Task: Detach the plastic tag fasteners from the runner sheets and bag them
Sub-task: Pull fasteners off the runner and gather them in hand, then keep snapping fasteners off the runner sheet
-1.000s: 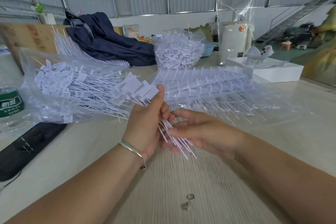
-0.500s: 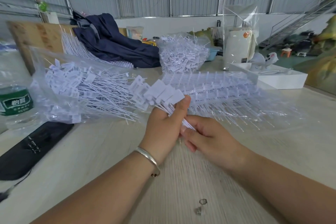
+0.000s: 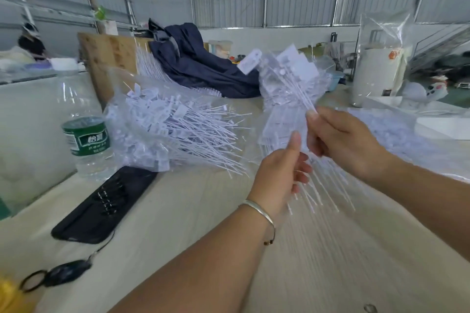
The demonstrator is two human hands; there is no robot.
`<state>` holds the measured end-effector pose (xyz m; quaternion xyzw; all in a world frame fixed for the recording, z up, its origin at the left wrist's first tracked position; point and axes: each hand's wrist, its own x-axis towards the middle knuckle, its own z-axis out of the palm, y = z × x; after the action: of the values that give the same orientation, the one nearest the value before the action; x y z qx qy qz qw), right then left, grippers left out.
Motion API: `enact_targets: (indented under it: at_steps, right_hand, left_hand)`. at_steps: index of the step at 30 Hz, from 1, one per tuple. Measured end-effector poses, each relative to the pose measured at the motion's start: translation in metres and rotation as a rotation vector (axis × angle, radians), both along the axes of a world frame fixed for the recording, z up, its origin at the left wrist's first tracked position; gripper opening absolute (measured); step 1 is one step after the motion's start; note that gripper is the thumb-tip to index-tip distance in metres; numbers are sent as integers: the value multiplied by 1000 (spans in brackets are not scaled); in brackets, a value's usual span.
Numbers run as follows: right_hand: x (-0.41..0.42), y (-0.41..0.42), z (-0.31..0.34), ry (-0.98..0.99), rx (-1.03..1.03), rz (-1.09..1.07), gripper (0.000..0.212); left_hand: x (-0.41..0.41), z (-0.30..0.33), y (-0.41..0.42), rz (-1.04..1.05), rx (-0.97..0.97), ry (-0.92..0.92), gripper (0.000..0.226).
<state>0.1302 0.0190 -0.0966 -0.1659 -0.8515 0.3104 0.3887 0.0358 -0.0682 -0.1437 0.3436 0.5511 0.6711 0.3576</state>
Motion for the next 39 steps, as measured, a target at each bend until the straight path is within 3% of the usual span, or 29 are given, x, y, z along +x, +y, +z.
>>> enact_targets:
  at_steps: [4, 10, 13, 16, 20, 27, 32, 36, 39]
  right_hand:
    - [-53, -10, 24, 51, 119, 37, 43]
    - [-142, -23, 17, 21, 273, -52, 35]
    - [-178, -25, 7, -372, 537, -174, 22]
    - [-199, -27, 0, -777, 672, -144, 23]
    - [-206, -25, 3, -687, 616, -235, 35]
    - [-188, -23, 5, -620, 420, -1, 59]
    - [-156, -17, 18, -564, 419, 10, 58]
    - [-112, -8, 29, -483, 391, -32, 49]
    - [-68, 4, 36, -440, 298, -86, 39]
  left_hand:
    - [-10, 1, 1, 16, 5, -361, 60]
    - [-29, 4, 1, 252, 71, -521, 47]
    - [-37, -1, 2, 300, 98, -702, 31]
    - [-35, -3, -4, 188, 179, -836, 12]
    - [-37, -3, -2, 224, 117, -771, 24]
    - [-32, 0, 0, 225, -7, -576, 60]
    - [-32, 2, 3, 176, -28, -523, 39]
    - [-34, 0, 2, 139, -26, -488, 48]
    - [-33, -2, 1, 131, -18, -436, 42]
